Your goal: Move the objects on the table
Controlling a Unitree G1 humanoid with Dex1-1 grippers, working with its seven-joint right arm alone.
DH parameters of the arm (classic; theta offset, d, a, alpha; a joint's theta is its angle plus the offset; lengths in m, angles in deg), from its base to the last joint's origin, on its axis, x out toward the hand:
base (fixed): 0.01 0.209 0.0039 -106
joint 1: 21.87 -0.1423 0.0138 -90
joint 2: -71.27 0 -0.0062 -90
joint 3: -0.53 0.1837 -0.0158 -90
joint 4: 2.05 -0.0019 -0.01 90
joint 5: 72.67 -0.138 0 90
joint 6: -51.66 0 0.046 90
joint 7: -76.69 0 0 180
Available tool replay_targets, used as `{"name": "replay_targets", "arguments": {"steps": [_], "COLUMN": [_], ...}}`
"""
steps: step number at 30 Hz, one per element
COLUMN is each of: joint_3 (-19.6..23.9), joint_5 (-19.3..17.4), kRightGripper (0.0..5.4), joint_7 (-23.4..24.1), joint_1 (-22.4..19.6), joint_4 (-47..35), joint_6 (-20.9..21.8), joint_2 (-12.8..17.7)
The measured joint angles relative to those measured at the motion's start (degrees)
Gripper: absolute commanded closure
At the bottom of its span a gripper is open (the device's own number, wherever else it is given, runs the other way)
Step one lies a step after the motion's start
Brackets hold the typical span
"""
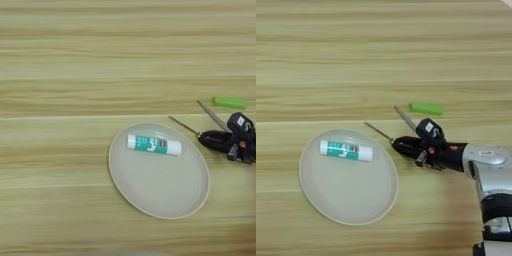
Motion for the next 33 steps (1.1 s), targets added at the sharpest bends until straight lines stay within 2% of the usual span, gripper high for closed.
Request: {"name": "replay_targets", "arguments": {"steps": [15, 20, 29, 32, 33], "joint_3": [0.4, 2.1, 3.2, 3.7, 4.0], "joint_5": [-0.8, -2.5, -6.8, -9.1, -10.5], "kRightGripper": [4.51, 4.51, 4.51, 4.51, 4.51], "joint_7": [1.3, 2.4, 1.9, 0.7, -0.5], "joint_1": [0.2, 0.5, 4.0, 6.4, 8.7], "joint_4": [-0.9, -4.9, -17.8, -24.4, -28.8], "joint_6": [-0.7, -1.3, -5.0, -6.2, -6.5], "joint_2": [-0.3, -0.8, -1.3, -1.3, -1.3]}}
